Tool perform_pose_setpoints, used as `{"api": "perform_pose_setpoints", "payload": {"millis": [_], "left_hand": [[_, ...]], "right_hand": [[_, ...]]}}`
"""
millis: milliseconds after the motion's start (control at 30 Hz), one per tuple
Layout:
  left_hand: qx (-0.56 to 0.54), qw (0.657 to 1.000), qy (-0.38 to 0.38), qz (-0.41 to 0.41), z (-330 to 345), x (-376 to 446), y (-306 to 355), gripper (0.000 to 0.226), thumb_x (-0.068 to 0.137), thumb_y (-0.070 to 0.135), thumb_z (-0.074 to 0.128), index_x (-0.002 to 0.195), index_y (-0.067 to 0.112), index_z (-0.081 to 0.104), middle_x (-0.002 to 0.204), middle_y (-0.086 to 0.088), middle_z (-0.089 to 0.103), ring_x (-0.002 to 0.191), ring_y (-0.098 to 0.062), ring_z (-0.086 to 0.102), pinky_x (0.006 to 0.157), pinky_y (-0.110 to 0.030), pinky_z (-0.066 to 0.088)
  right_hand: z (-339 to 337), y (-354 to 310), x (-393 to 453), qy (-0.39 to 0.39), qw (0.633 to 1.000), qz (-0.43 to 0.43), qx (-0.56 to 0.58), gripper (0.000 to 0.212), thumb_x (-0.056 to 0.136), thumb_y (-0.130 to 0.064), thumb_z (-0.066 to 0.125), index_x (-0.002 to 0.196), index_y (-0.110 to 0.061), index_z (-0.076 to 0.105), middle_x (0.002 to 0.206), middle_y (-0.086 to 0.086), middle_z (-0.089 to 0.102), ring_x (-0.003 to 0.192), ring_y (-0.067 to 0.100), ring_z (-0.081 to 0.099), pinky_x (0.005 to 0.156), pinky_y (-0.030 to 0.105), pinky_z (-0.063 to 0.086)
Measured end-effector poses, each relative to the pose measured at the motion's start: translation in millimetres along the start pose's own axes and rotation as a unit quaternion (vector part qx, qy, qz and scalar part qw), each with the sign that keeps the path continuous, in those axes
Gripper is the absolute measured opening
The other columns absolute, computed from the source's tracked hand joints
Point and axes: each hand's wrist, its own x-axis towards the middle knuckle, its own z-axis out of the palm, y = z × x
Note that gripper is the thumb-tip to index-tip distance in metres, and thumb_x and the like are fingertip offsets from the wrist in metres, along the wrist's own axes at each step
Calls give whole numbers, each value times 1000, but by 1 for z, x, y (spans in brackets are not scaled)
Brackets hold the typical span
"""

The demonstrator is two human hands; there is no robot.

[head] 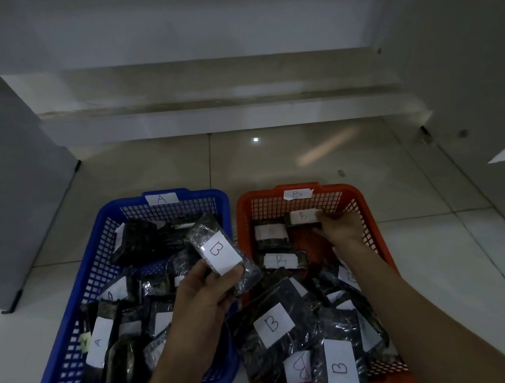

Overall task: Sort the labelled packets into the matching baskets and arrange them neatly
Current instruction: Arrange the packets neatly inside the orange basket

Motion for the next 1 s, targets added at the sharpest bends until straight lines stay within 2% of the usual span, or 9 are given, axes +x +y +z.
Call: {"api": "perform_pose_setpoints", "payload": {"millis": [67, 133, 233, 333, 467, 567, 633, 833, 1000], "left_hand": [[0, 1000, 0, 1, 0, 0, 0, 37, 82, -1, 65, 117, 9, 65, 108, -10, 74, 99, -24, 72, 87, -38, 51], [-1, 1000, 0, 3, 1, -1, -1, 37, 82, -1, 65, 117, 9, 66, 107, -10, 75, 97, -23, 73, 85, -37, 51], [4, 1000, -3, 6, 3, -5, 1, 33, 83, -2, 64, 114, 11, 67, 103, -8, 76, 89, -19, 74, 80, -34, 51], [9, 1000, -8, 11, 4, -11, 1, 33, 85, -2, 63, 114, 12, 67, 104, -7, 76, 90, -18, 74, 80, -33, 51], [17, 1000, -21, 16, 7, -19, -1, 32, 86, -2, 62, 116, 10, 66, 106, -10, 75, 94, -21, 73, 80, -32, 54], [20, 999, -27, 13, 9, -26, -2, 33, 86, -2, 62, 117, 10, 66, 106, -10, 75, 95, -22, 73, 81, -34, 53], [19, 999, -28, 15, 8, -29, 0, 36, 86, -2, 63, 119, 11, 65, 108, -10, 75, 98, -23, 72, 84, -36, 52], [12, 1000, -16, 19, 0, -28, 2, 38, 84, -3, 63, 119, 10, 65, 109, -11, 74, 104, -26, 70, 91, -40, 51], [9, 1000, -16, 17, 2, -16, -2, 37, 83, -2, 64, 118, 10, 66, 108, -10, 75, 101, -25, 71, 86, -37, 52]], "right_hand": [[-3, 2, 0, 14, 979, -109, -171, 26, 95, -21, 68, 85, 2, 71, 78, 11, 73, 69, 25, 69, 62, 29, 51], [-10, -3, -1, 9, 955, -153, -253, 30, 94, -24, 68, 80, 3, 71, 76, 12, 72, 68, 26, 69, 56, 25, 45], [-32, -25, 4, -12, 923, -156, -352, 25, 92, -26, 69, 83, -3, 73, 80, 9, 74, 71, 22, 68, 65, 27, 51], [-60, -53, 1, -101, 864, -116, -480, 19, 86, -21, 74, 95, -5, 70, 87, 9, 71, 76, 23, 69, 70, 31, 58], [-62, -53, -27, -214, 800, -64, -557, 31, 79, -20, 78, 103, -8, 63, 94, 8, 69, 78, 21, 72, 69, 32, 63], [-53, -38, -42, -161, 756, -139, -619, 33, 81, -24, 72, 109, -10, 62, 103, 7, 68, 95, 24, 69, 75, 30, 57], [-52, -35, -44, -131, 760, -166, -614, 35, 79, -27, 70, 110, -13, 61, 105, 6, 67, 99, 25, 67, 73, 31, 52], [-51, -37, -39, -131, 793, -117, -583, 36, 71, -34, 71, 100, -16, 60, 96, 2, 64, 91, 22, 65, 76, 32, 57], [-45, -51, -24, -99, 836, -105, -530, 30, 70, -34, 78, 83, -16, 57, 81, -1, 61, 77, 17, 62, 68, 29, 53]]}}
